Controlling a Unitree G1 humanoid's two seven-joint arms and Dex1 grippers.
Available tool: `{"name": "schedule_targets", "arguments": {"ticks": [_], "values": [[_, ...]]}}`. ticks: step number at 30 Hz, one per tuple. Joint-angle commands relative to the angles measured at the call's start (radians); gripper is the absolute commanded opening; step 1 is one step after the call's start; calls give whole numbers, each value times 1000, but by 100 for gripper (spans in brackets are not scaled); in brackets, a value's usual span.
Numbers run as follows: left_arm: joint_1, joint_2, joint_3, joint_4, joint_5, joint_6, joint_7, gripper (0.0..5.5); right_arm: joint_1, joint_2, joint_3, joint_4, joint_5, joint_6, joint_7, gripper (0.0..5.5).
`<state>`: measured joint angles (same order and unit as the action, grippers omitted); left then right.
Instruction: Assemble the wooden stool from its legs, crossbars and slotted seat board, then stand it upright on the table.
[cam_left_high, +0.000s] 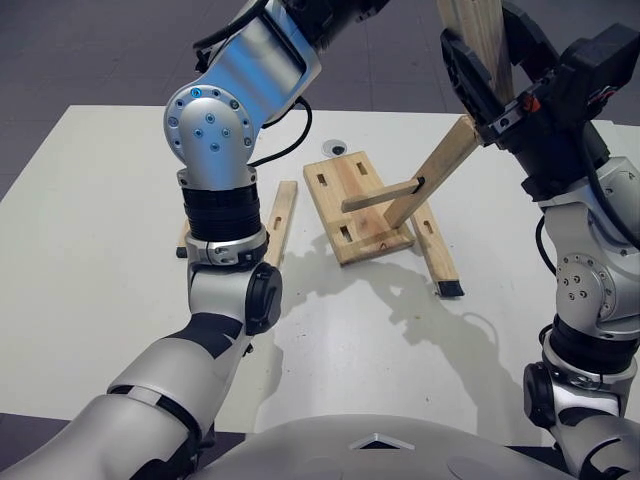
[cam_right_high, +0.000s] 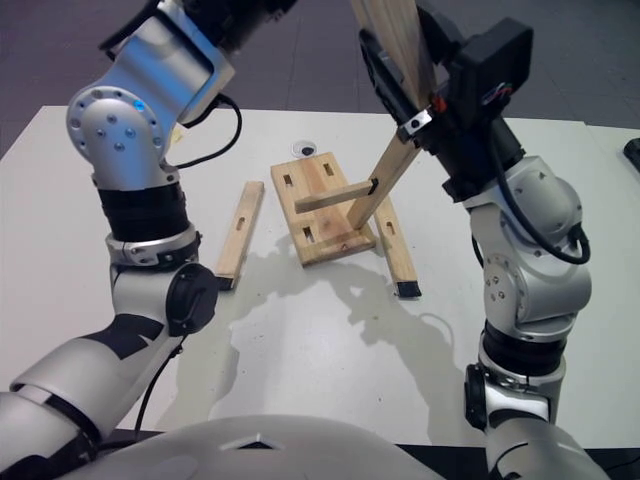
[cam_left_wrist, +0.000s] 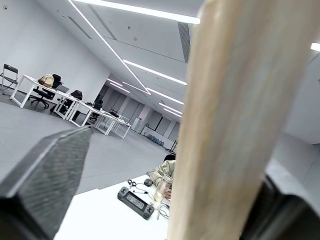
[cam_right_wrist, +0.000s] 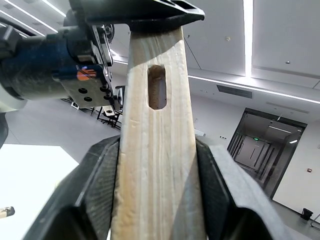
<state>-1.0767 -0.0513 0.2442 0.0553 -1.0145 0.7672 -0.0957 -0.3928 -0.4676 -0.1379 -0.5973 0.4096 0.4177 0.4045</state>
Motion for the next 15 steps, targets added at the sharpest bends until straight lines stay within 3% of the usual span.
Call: {"name": "schedule_targets", "arguments": {"ticks": [1,15], "values": [[-8,19,-4,23,32,-20,-10,343,17,-20,-3,8,-20,-24,17,206],[-5,21,-5,74,41,-53,-121,111,37,-13,14,60,-85,-36,12,206]]}}
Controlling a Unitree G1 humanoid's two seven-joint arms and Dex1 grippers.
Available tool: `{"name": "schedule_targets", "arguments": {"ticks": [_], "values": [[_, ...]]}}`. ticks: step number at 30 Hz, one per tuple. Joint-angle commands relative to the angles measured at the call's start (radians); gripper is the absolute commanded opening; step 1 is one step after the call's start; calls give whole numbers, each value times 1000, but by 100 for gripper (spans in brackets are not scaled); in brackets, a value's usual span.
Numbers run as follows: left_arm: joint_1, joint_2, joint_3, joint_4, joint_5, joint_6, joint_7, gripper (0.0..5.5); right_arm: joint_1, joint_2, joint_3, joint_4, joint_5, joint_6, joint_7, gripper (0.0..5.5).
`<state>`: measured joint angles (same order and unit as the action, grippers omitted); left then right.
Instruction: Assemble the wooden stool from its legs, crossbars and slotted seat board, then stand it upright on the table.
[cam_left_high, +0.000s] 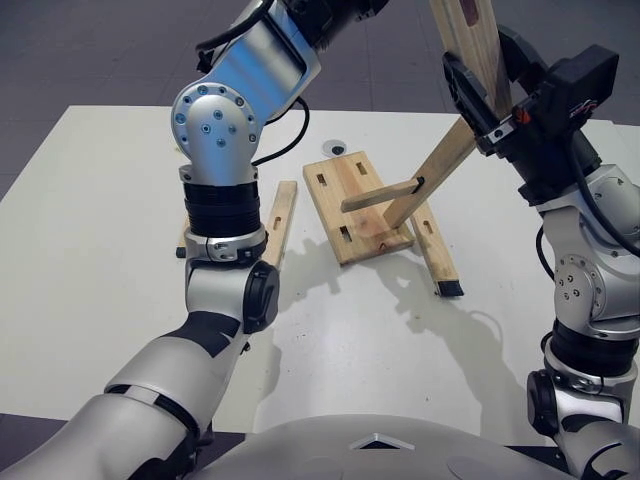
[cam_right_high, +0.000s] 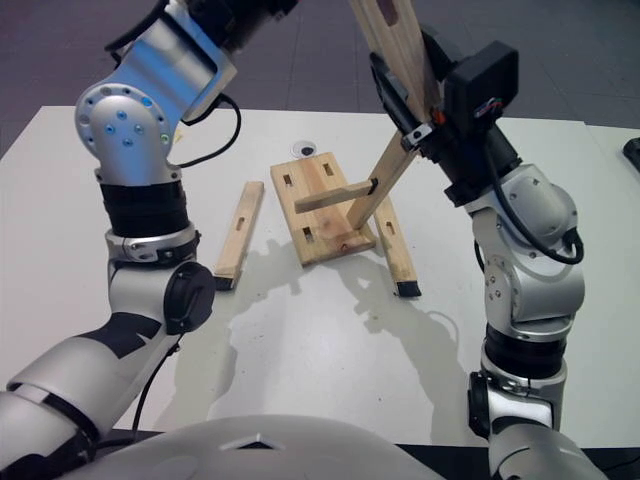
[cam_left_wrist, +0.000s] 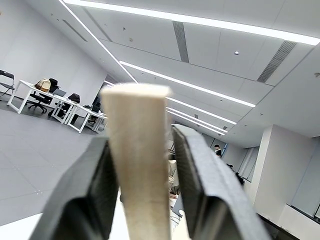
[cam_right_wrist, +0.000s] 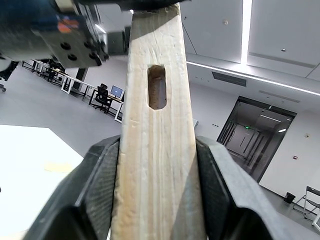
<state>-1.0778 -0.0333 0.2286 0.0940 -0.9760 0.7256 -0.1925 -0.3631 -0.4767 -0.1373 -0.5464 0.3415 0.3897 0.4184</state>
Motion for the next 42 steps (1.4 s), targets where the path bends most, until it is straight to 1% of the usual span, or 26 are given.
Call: {"name": "schedule_targets", "arguments": {"ticks": [1,8,12,13,16,18,22,24,25,26,28,32,34,38,42], "values": [[-2,1,9,33,4,-13,-23,104,8,-3,15,12,-20,-9,-2,206],[15,-5,-40,-5,21,12,-32,103,-2,-6,26,40,-36,-15,-2,206],[117,10,-61,-204,2,53,39,103,-12,-12,38,65,-62,-21,-2,205],[133,15,-59,-226,7,48,46,103,-11,-14,38,67,-64,-21,-1,242],[173,26,-26,-250,26,-4,59,102,-13,-10,22,85,-51,-25,4,286],[195,34,-3,-249,52,-52,69,102,-17,10,-29,111,3,-18,-5,322],[224,45,74,-221,82,-166,106,102,-55,68,-241,188,272,48,-53,382],[234,53,107,-232,92,-208,126,102,-91,64,-328,283,305,69,-135,416],[245,64,127,-249,95,-224,140,102,-106,41,-346,352,262,91,-197,429],[260,78,143,-272,94,-230,152,102,-103,9,-332,405,195,95,-232,439],[299,111,154,-327,93,-219,167,102,-46,-50,-247,443,71,70,-211,470],[442,203,104,-450,89,-102,170,102,135,-117,-17,447,-149,-19,-116,536],[507,246,84,-490,74,-21,191,102,188,-121,56,455,-205,-80,-67,540],[581,370,24,-534,124,113,186,102,244,-107,115,435,-235,-134,-4,540],[593,412,24,-564,112,170,189,102,239,-90,161,456,-289,-183,4,540]]}}
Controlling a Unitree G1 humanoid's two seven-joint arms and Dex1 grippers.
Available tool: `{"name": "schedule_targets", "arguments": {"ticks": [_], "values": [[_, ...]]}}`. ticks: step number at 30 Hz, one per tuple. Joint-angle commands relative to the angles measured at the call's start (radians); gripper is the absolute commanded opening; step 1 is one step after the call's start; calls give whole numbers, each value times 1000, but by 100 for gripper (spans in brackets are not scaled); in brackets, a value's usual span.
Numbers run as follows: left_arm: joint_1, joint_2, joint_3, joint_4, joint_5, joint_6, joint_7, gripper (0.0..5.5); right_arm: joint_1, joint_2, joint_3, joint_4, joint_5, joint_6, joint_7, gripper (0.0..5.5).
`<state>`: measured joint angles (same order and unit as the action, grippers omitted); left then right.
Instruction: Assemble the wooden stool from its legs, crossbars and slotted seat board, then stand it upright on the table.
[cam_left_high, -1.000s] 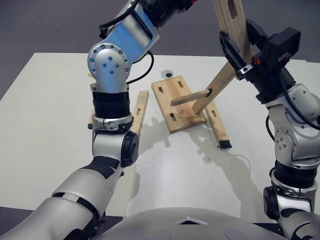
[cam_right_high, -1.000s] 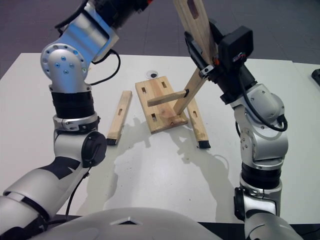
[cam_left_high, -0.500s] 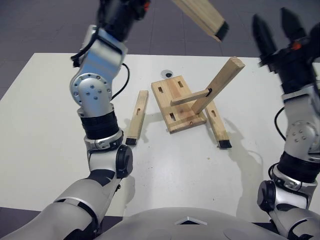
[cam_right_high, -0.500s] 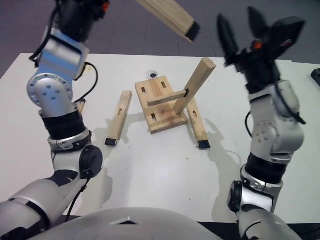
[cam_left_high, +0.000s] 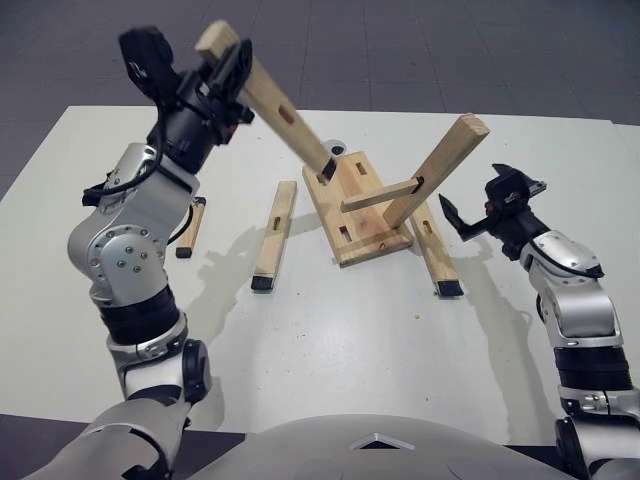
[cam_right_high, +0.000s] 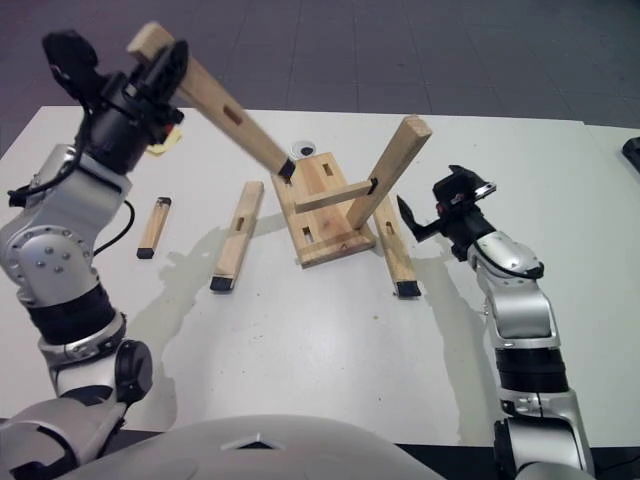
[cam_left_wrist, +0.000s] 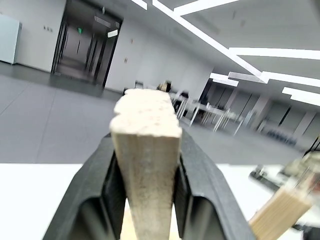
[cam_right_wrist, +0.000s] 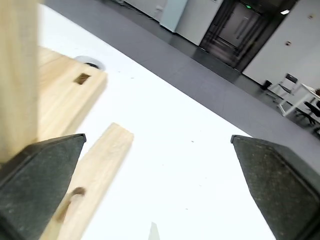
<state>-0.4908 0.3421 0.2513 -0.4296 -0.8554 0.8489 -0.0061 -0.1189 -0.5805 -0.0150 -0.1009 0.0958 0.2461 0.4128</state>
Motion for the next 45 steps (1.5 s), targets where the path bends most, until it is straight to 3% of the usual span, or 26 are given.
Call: {"name": "schedule_targets", "arguments": {"ticks": [1,9,22,34,45], "values": [[8,42,5,-46,-14,61,6,102,-14,22,51,23,-57,-55,8,540],[19,33,96,-56,-134,159,76,102,-47,97,123,32,-101,-123,21,540],[69,-87,81,-40,-189,176,237,102,-35,175,158,1,-123,-75,4,540],[130,-163,121,-13,-149,85,318,102,-5,187,137,-1,-143,-62,-20,540],[153,-153,108,-27,-152,79,345,102,20,188,114,-18,-148,-50,-37,540]]}}
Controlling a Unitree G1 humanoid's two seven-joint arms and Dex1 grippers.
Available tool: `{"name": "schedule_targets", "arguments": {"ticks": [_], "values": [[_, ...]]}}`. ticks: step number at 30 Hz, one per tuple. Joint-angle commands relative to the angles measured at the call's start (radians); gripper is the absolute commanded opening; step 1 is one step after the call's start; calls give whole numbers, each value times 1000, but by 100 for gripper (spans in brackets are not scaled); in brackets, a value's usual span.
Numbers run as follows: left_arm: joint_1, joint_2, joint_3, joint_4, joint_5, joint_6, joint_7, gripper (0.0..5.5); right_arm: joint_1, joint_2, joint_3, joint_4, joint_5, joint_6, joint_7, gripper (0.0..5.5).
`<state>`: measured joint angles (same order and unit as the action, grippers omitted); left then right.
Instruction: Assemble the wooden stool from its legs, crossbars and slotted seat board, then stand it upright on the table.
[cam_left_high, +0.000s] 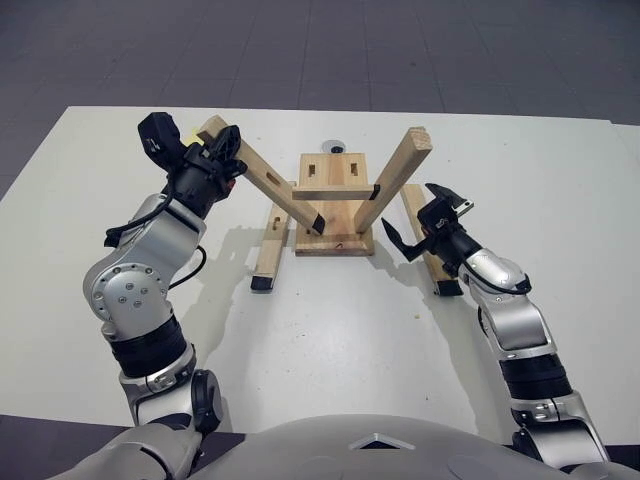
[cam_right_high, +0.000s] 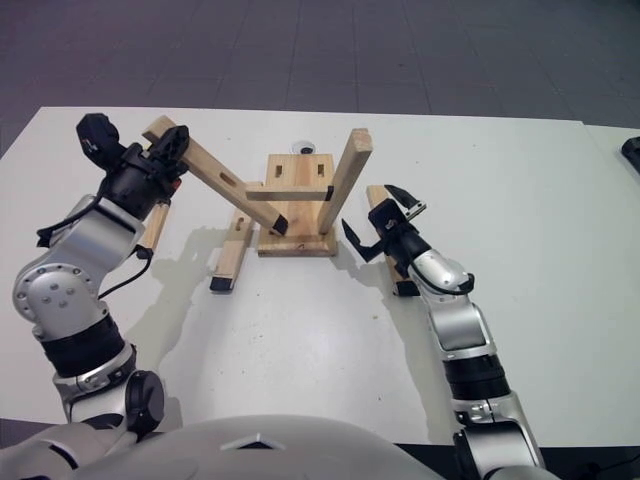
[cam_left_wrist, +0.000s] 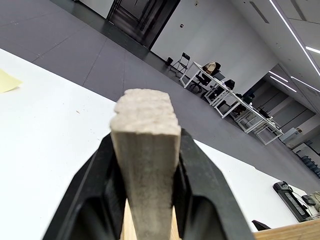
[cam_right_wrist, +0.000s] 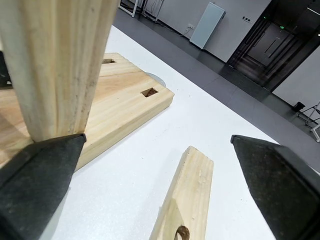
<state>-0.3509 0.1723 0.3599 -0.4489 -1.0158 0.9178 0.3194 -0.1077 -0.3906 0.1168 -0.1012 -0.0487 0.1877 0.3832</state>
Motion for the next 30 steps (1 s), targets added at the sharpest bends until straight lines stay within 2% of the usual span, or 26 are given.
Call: {"name": "schedule_targets", "arguments": {"ticks": [1,7,14,21,24,30], "values": [[14,13,5,-9,5,6,25,102,10,-2,-20,-16,-4,7,-9,540],[16,-16,24,-8,-39,-11,58,102,15,6,-27,-18,-3,10,-21,540],[17,3,48,11,-72,-15,72,102,24,13,-33,-19,1,12,-31,540],[35,9,34,31,-31,-23,67,102,26,21,-36,-16,-2,11,-42,540],[35,-22,57,37,-64,-51,81,102,24,22,-39,-15,-2,10,-46,540],[62,11,32,39,-8,-43,85,102,28,26,-42,-18,-4,12,-53,540]]}}
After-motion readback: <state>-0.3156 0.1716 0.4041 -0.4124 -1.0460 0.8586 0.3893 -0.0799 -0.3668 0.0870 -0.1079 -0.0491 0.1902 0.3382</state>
